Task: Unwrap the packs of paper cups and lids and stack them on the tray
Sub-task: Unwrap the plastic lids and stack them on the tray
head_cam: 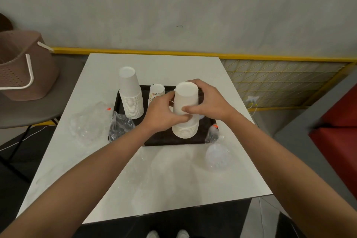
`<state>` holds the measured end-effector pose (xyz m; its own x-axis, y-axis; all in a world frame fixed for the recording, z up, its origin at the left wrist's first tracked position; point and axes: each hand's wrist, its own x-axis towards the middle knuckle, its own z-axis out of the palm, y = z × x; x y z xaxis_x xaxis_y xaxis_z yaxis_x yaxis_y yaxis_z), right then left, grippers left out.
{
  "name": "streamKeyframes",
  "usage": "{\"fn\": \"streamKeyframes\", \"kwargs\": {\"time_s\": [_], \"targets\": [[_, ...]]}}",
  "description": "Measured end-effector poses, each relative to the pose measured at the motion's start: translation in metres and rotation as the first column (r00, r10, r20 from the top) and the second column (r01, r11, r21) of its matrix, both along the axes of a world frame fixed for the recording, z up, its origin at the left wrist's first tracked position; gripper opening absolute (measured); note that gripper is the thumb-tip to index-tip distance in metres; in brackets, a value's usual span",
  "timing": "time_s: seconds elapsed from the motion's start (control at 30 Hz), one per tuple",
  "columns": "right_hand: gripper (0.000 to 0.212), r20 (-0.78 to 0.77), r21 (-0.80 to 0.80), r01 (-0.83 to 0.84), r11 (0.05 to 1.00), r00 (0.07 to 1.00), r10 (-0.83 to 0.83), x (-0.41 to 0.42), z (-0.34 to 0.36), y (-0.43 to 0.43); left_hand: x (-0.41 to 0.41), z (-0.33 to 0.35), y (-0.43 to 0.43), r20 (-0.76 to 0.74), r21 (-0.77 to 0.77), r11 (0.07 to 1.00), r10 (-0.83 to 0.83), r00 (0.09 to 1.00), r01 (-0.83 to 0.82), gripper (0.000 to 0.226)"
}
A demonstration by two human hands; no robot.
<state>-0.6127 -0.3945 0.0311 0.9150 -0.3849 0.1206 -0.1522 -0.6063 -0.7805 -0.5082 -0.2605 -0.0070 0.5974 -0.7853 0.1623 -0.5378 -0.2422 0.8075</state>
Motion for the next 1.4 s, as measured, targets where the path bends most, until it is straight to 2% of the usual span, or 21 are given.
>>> {"fn": "streamKeyframes", "kwargs": {"time_s": [0.37,1.03,1.4], "targets": [[0.064,0.171,-0.021,0.055,0.998,0.984,-0.05,0.04,0.02,-0.033,0.039,0.033,-0.042,0.089,-0.062,0.998,0.031,0.996,-0.025,0.068],[0.067,0.115,0.072,0.004,0.997,0.993,-0.012,0.099,-0.007,-0.106,0.09,0.013,-0.111,0.134,0.068,0.993,0.088,0.987,-0.098,0.072],[0.067,0.06,0.186,-0.027,0.982,0.998,0.016,0.096,-0.045,-0.108,0.094,-0.009,-0.113,0.158,0.255,0.964,0.031,0.987,-0.071,0.079]]}}
